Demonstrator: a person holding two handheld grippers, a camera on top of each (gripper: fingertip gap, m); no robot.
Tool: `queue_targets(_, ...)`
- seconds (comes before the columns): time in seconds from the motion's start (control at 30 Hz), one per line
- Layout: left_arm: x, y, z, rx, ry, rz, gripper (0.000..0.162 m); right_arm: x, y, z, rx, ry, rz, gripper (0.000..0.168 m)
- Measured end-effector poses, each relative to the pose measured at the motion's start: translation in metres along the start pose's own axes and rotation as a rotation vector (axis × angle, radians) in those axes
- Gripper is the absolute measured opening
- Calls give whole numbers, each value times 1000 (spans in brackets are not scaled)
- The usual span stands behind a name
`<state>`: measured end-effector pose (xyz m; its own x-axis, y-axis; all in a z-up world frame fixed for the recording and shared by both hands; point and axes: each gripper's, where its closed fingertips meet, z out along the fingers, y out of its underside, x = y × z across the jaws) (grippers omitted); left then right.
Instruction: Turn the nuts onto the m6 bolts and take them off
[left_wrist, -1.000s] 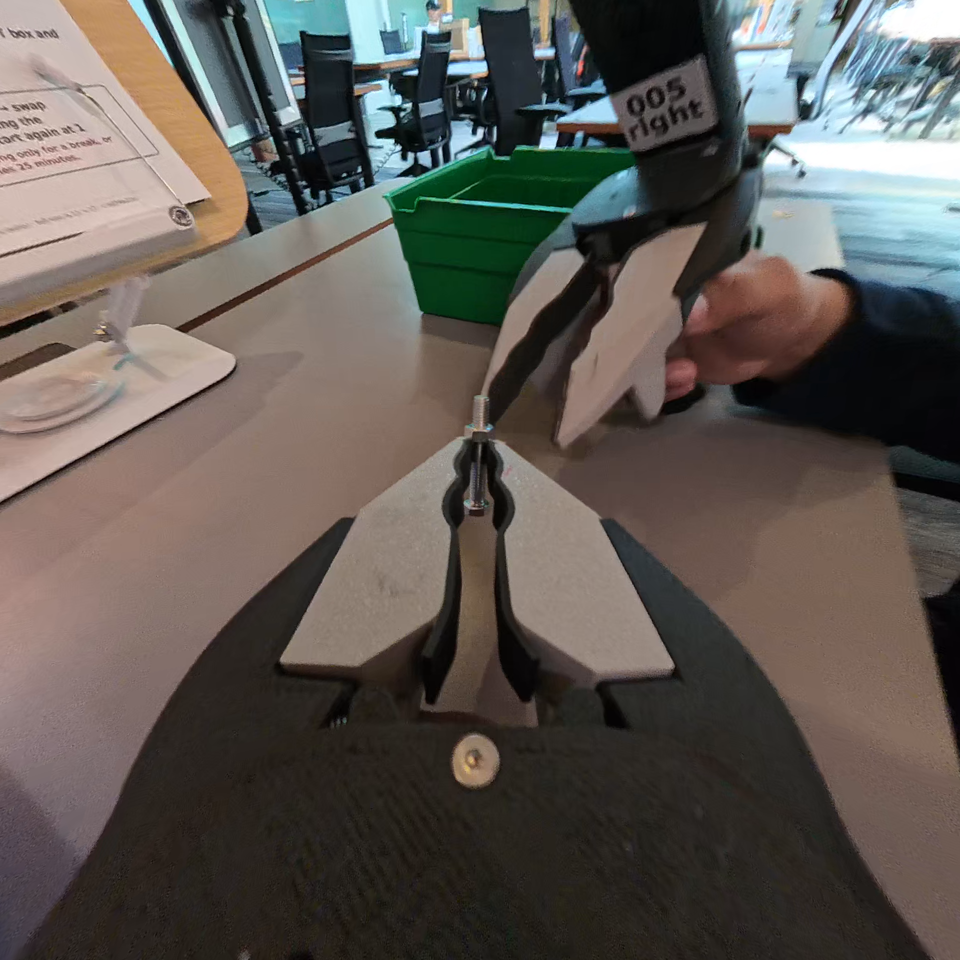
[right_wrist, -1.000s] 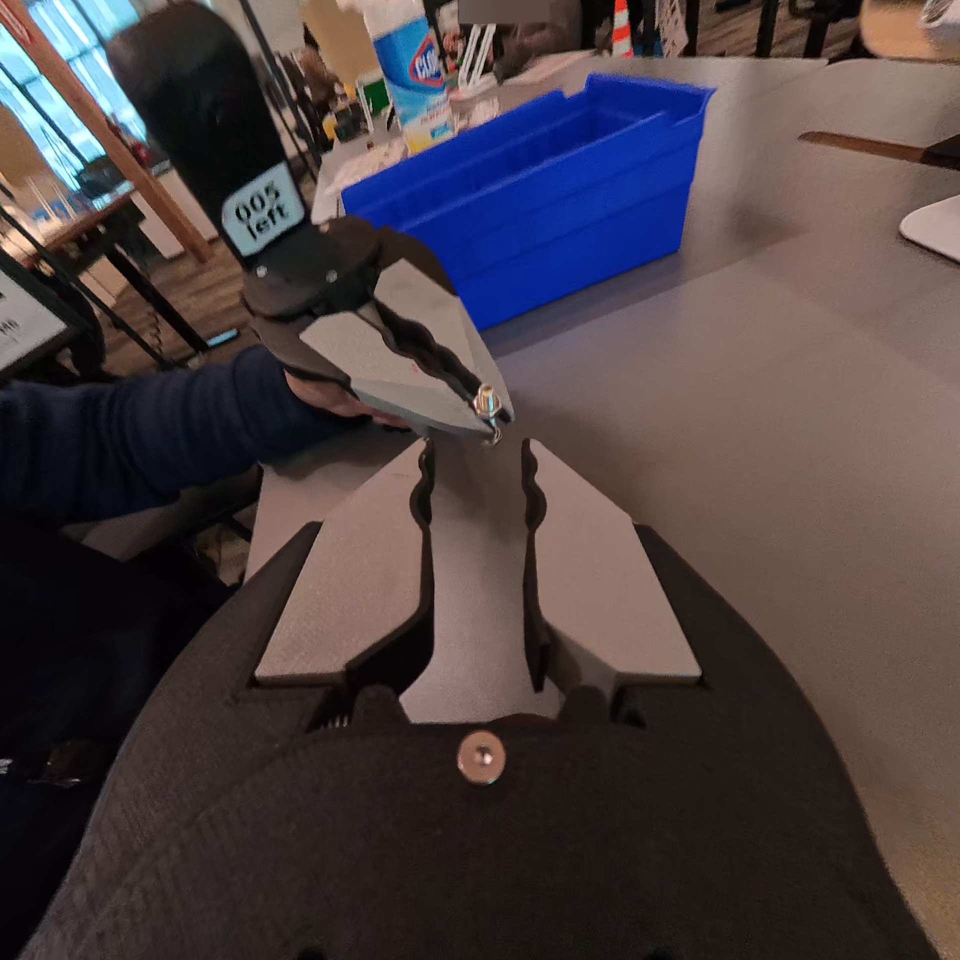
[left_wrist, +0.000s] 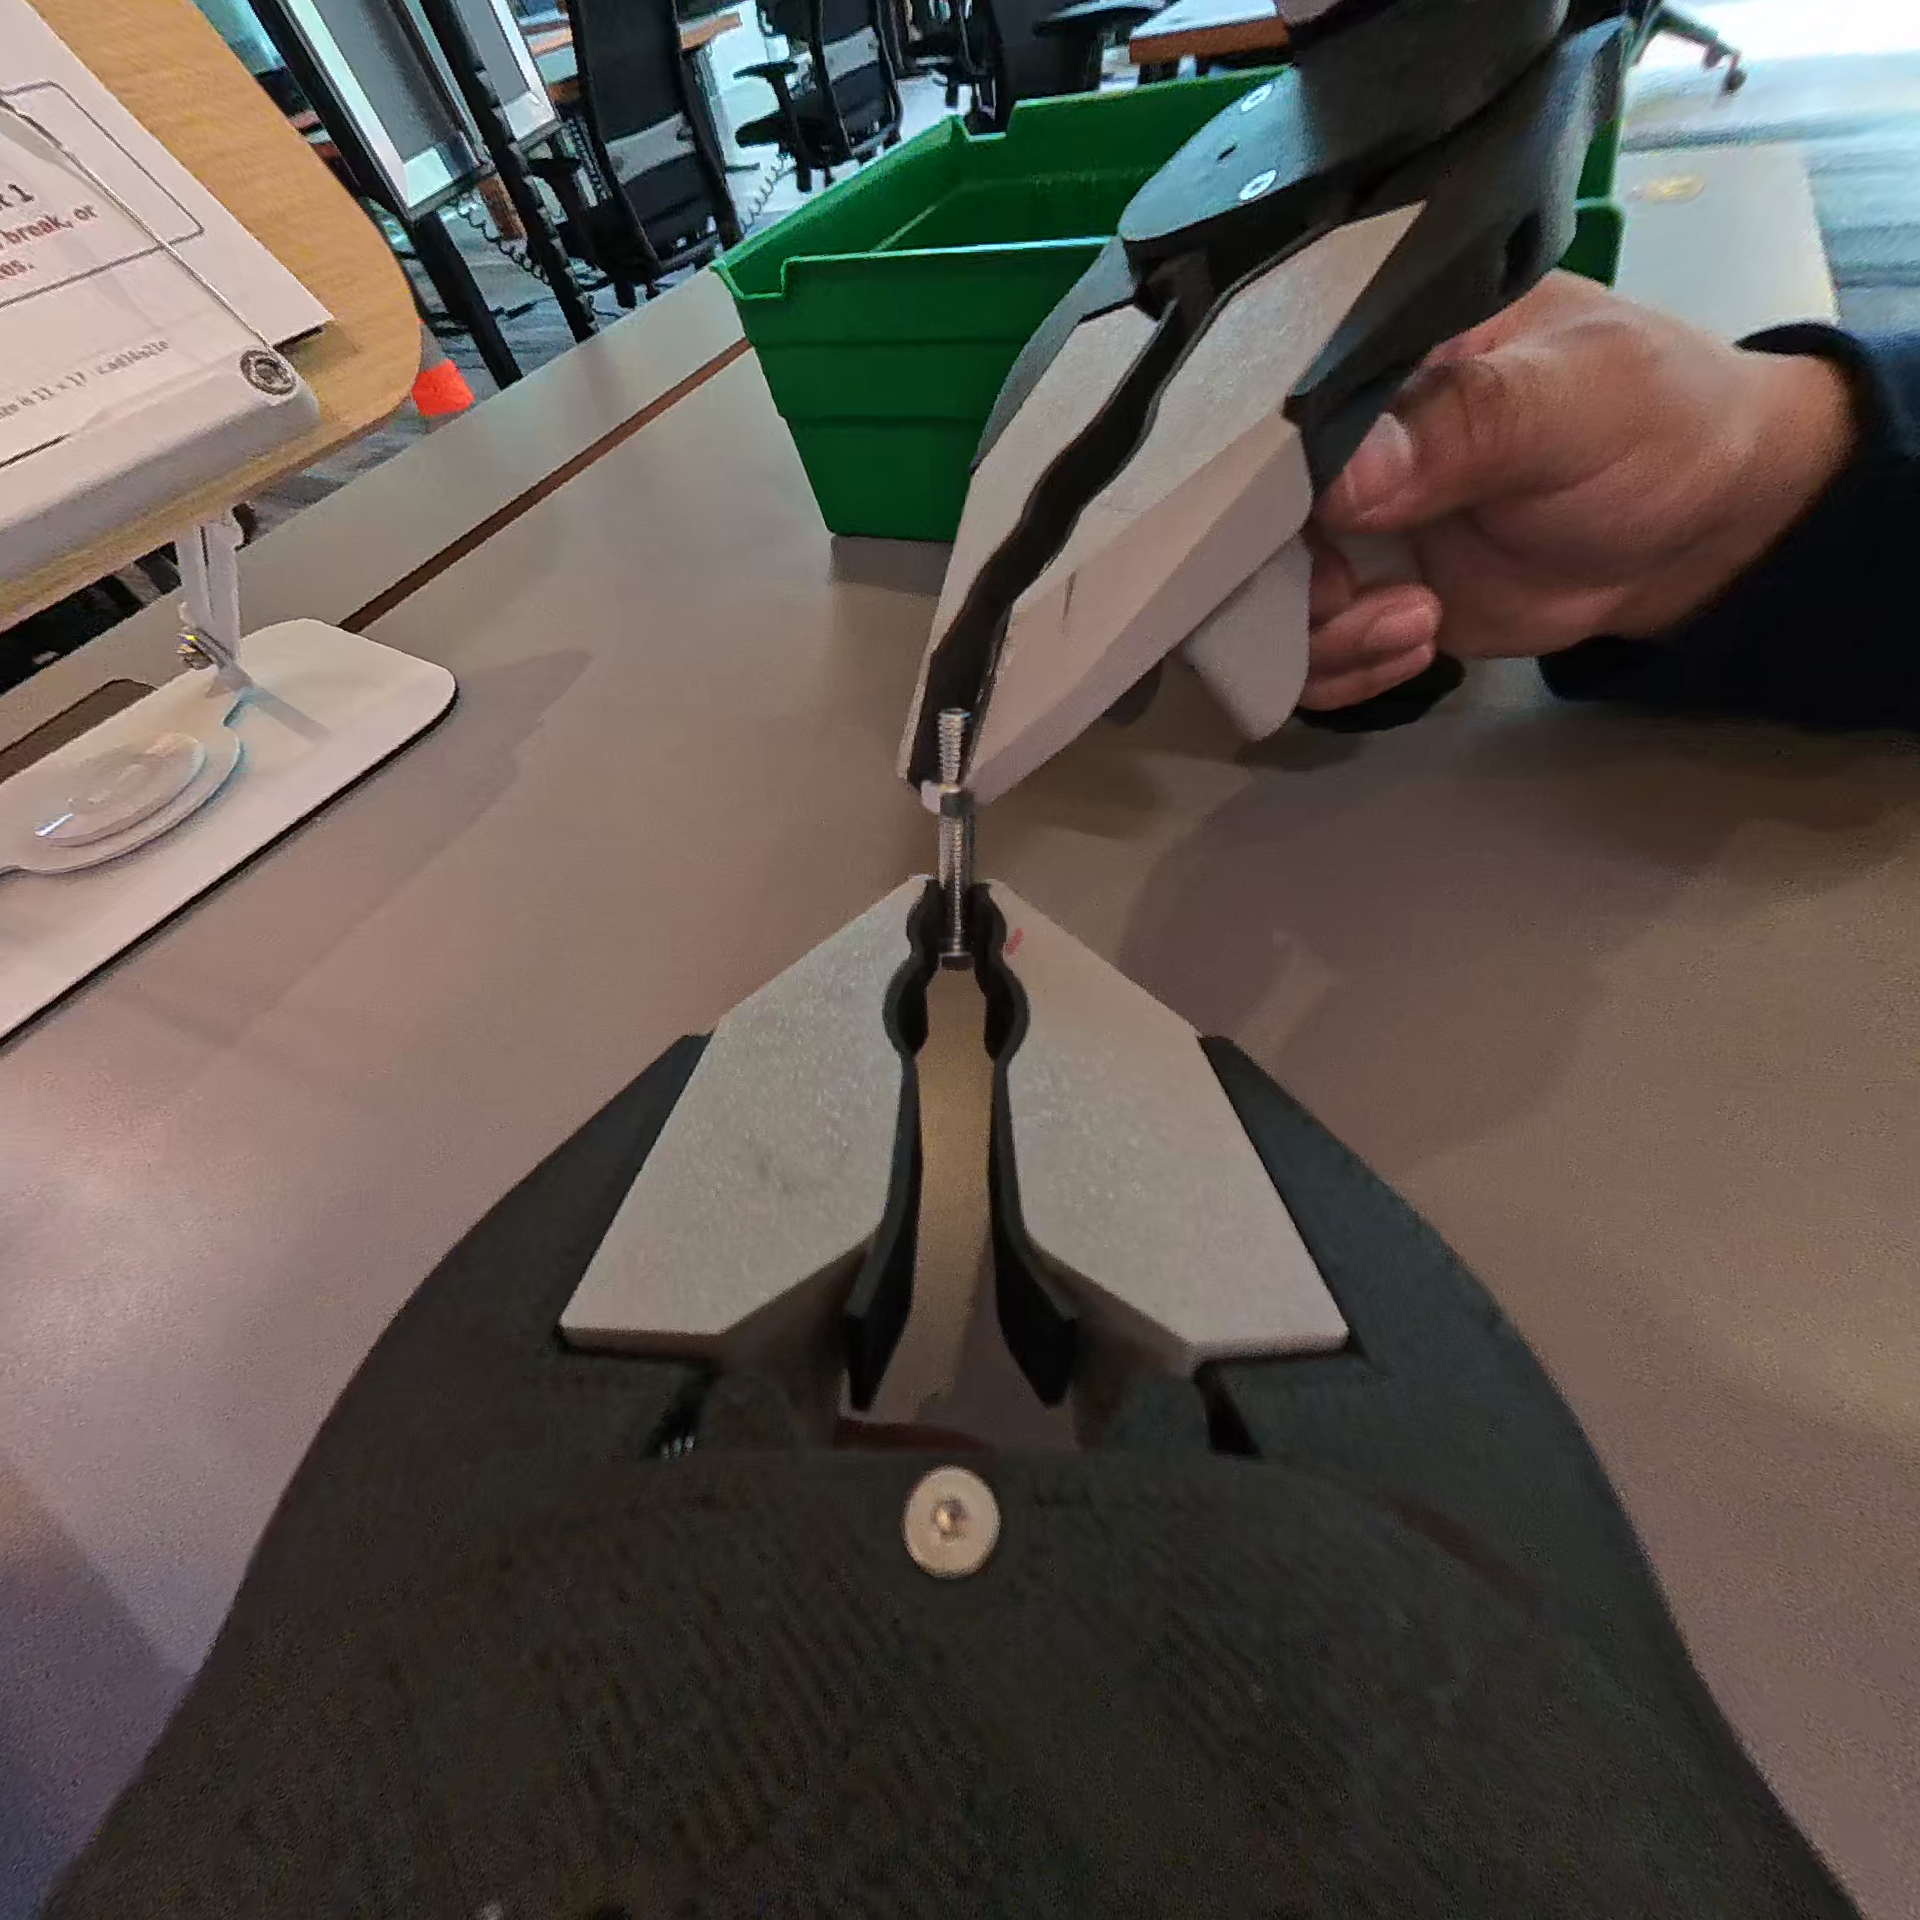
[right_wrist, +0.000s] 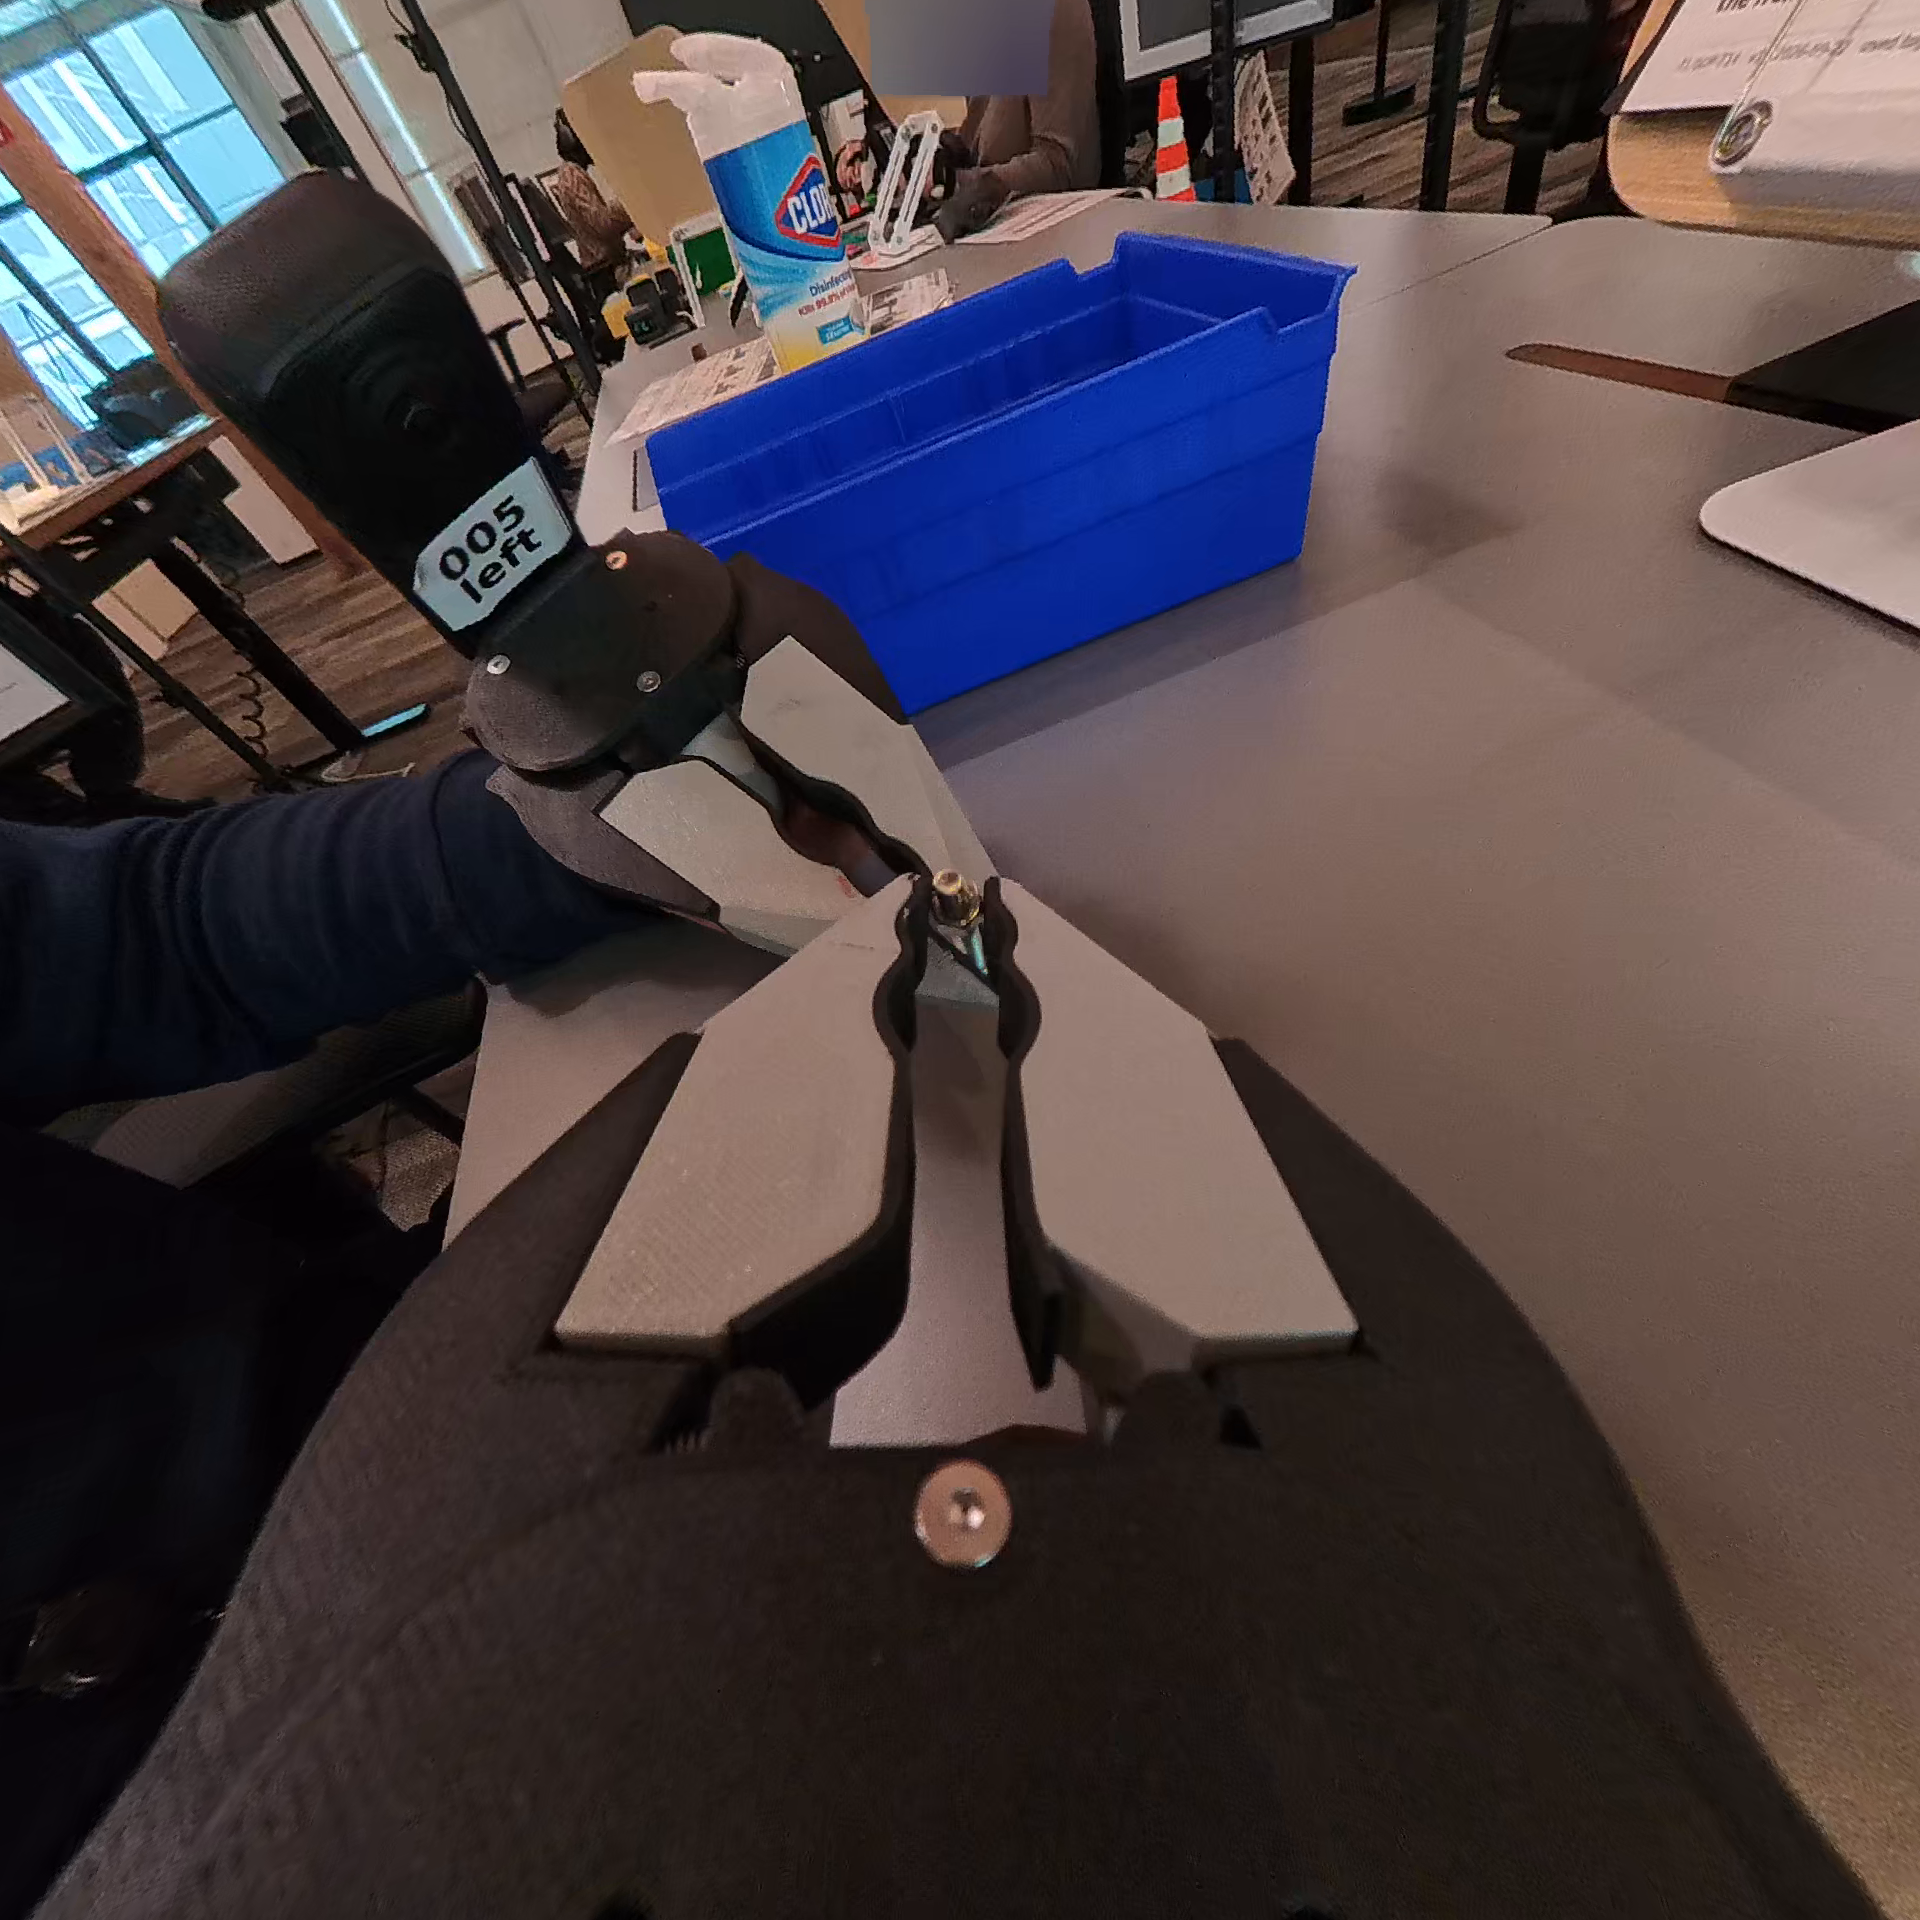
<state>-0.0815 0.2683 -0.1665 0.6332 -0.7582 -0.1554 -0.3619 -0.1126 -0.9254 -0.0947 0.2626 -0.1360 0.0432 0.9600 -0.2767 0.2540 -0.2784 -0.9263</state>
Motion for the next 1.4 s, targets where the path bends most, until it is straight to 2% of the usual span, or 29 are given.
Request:
queue_targets(0.2, -4, 0, -2, 0, -15, -21, 3, 2, -6, -2, 37, 21, -16, 6)
queue_targets(0.43, -19, -2, -7, 31, -51, -113, 2, 11, -11, -9, 88, 25, 59, 25)
queue_targets(0.57, -16, -4, -6, 39, -40, -105, 3, 5, -11, -2, 83, 18, 27, 31)
queue_targets(0.73, 1, -10, -4, 57, 26, -62, 3, 4, -9, 8, 64, 53, -4, 26)
queue_targets(0.83, -5, -14, -8, 96, 45, -156, 2, 13, -7, 2, 34, 121, -38, 32)
queue_targets(0.9, -15, -19, -15, 152, 52, -232, 2, 31, -12, -10, 68, 223, -33, 11)
queue_targets(0.93, -17, -20, -18, 162, 53, -250, 2, 35, -15, -16, 93, 232, -21, 13)
queue_targets(1.07, -16, -19, -16, 143, 34, -225, 2, 8, -24, -12, 149, 69, -9, 28)
queue_targets(1.17, -8, -15, -11, 116, 51, -188, 2, -5, -18, 1, 104, 29, -61, 39)
queue_targets(1.27, 0, -18, -11, 125, 68, -150, 2, 6, -10, 7, 48, 125, -97, 31)
queue_targets(1.33, -6, -20, -13, 138, 40, -160, 2, 17, -12, 0, 57, 172, -78, 43)
queue_targets(1.4, -10, -22, -16, 162, 49, -204, 2, 28, -15, -9, 88, 203, -30, 32)
